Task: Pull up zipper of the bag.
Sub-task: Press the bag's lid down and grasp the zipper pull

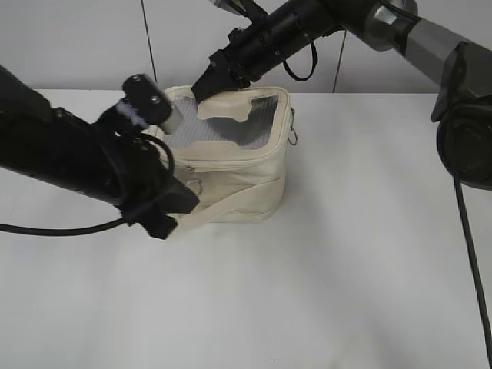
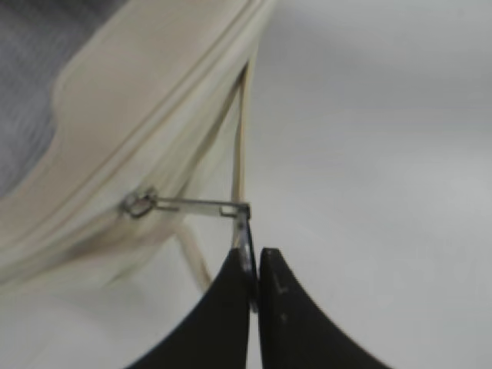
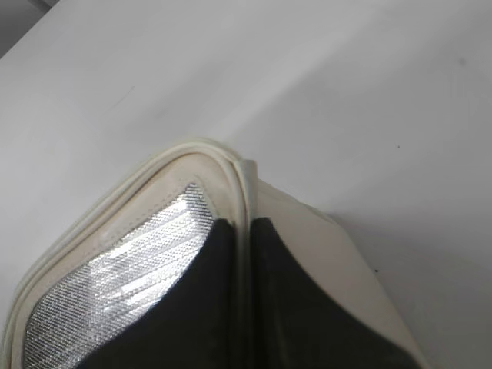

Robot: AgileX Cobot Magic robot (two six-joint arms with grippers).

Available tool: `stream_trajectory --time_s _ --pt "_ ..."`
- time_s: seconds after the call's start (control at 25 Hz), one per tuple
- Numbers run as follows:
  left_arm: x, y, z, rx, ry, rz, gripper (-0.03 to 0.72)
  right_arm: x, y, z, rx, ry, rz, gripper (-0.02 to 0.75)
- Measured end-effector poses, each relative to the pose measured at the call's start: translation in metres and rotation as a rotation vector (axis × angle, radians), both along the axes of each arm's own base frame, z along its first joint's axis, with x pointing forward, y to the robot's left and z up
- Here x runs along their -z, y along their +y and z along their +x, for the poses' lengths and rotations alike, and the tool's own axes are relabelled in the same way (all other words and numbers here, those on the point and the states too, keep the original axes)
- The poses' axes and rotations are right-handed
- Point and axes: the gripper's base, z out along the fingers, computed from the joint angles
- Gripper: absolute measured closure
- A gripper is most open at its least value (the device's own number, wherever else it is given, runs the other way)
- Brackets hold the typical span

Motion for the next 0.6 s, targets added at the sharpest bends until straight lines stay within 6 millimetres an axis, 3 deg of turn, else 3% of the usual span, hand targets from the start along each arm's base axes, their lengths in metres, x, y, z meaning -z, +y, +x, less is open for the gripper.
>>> stream_trajectory --time_s 0.16,0.28,0.36,0.48,0.6 --pt "-0.001 -0.034 -0.016 0.012 -0.075 -0.023 0.676 0.0 0.0 0.0 -0.003 0.003 0.0 0.693" --pt "-0.001 -0.036 -0.016 -0.029 -0.05 -0.045 0.671 0.0 0.0 -0.001 -0.004 0.006 0.001 0.684" --pt "-0.001 -0.032 -0.016 -0.039 0.002 -0.067 0.631 -0.002 0.0 0.0 0.002 0.001 -0.003 0.615" --pt "-0.005 -0.018 -0.013 -0.04 0.093 -0.118 0.463 -0.009 -0.008 0.003 0.021 -0.028 -0.032 0.395" --pt "-0.019 0.005 -0.009 -0.054 0.173 -0.19 0.298 -0.024 -0.025 0.007 0.051 -0.021 -0.036 0.305"
